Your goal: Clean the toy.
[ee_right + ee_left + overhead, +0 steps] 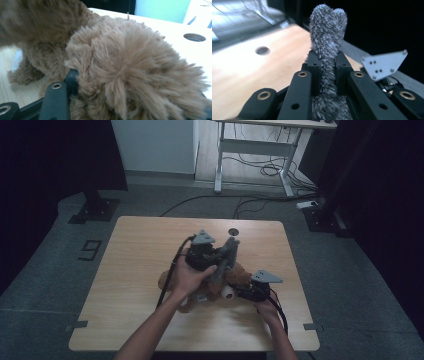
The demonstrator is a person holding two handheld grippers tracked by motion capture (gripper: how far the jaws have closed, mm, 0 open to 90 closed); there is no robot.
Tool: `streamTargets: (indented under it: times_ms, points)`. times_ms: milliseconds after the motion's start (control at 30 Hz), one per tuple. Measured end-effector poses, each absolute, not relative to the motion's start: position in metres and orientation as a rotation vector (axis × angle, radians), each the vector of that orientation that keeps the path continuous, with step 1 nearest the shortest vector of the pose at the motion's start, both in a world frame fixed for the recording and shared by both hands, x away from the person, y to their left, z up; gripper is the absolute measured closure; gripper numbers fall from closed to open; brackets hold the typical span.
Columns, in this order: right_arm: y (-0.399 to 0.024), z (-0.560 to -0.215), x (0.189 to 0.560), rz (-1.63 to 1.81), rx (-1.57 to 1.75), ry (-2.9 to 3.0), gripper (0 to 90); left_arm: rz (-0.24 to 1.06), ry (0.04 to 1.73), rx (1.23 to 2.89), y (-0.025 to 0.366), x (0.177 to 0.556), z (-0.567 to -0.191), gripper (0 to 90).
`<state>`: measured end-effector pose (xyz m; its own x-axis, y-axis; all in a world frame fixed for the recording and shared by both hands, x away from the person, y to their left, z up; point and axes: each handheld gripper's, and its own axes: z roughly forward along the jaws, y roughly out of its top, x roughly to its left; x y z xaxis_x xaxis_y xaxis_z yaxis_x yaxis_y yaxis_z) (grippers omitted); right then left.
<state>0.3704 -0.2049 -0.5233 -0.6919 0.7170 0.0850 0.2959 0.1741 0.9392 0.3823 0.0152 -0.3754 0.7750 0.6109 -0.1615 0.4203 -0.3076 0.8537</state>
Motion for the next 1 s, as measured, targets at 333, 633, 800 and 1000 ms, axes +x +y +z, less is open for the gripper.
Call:
streamTargets:
  times_ms: [333, 633, 800, 1000]
  points:
    - [-0.205, -0.527, 0.37, 1.506, 0.992, 2.087, 39.3, 0.244, 0.815, 2.077, -0.024, 0.385, -0.448, 79.2]
    - [-0.205, -0.527, 0.369, 1.512, 0.994, 2.092, 39.4, 0.502, 0.89, 2.116, 0.041, 0.381, -0.445, 79.5]
    - [-0.207, -0.528, 0.37, 1.531, 1.01, 2.086, 39.4, 0.529, 0.992, 2.068, 0.094, 0.379, -0.449, 79.5]
    - [-0.206, -0.528, 0.369, 1.529, 1.01, 2.081, 39.4, 0.492, 1.118, 2.033, 0.142, 0.379, -0.464, 79.4]
